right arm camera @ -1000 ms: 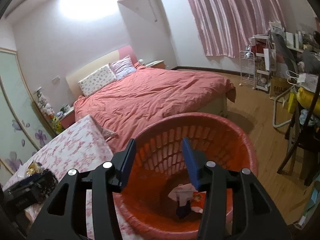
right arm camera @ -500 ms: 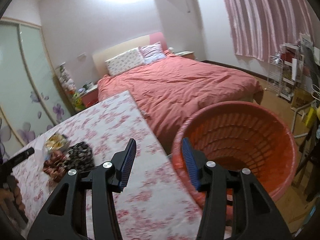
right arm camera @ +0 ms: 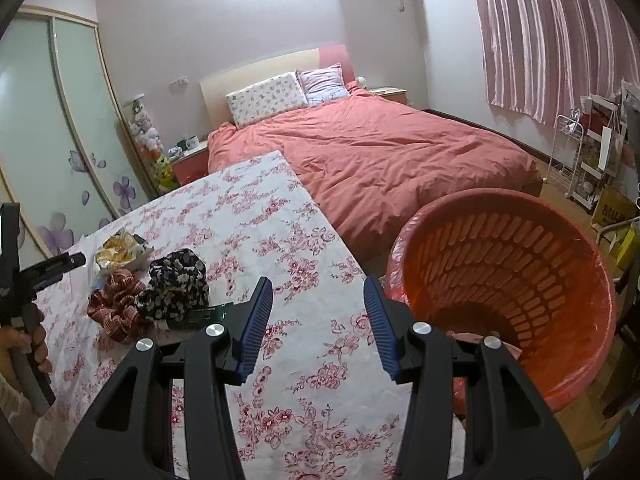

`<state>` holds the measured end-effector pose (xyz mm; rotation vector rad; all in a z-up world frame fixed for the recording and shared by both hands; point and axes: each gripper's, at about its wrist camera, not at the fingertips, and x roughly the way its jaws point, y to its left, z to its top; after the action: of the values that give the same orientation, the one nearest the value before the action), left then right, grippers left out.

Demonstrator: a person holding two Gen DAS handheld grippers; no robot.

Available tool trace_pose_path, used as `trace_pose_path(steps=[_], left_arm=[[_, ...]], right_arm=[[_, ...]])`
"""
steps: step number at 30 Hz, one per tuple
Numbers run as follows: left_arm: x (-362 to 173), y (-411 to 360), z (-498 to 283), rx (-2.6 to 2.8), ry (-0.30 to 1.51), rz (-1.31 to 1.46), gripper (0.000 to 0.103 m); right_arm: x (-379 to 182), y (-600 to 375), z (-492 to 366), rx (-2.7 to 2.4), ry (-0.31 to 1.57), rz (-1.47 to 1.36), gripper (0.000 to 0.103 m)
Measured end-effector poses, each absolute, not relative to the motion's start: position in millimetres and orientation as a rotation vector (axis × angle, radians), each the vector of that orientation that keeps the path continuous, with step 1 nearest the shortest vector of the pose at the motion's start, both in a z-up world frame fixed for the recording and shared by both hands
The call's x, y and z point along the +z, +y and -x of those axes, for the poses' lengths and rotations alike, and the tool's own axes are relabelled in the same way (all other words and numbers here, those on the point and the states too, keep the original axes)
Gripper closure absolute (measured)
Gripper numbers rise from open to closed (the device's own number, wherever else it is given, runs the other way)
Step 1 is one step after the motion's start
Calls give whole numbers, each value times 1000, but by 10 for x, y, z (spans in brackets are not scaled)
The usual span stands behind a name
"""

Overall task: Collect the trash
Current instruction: 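Move both open tools back over the items on the bed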

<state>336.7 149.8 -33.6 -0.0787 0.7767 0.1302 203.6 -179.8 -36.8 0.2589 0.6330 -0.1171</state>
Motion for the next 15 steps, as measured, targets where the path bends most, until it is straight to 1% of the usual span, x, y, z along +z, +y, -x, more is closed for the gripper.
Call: trace_pose_path(steps=[3,5,6,8,9,11,13,15], left_arm=[[-383,1483,-3428,142,784,59,34],[-427,1480,-3471,144,795,51,40],[-439,1478,-3482,144,798,48,42],[-469,1477,-3522,147,805,38,50],[-488,1483,-3540,147,808,39,52],[-527,1509,-3566,139,816,47,64],[-544,1544,-3568,131,812,59,66],[-544,1579,-3549,116,806,68,75]], right_arm=[[-380,-1778,-2058,-112,633,-269,55],[-383,-1745,-2087,-103,634,-270,55],[-381,-1729,-2097,-99,635,-267,55],[-383,-1675,-2121,-88,638,-258,55],[-387,-1638,-2136,-80,641,-252,55],[-393,-1600,-2148,-73,645,-243,55],[-399,-1566,-2160,-66,649,-238,55],[-401,-1532,-2166,-60,652,-232,55]])
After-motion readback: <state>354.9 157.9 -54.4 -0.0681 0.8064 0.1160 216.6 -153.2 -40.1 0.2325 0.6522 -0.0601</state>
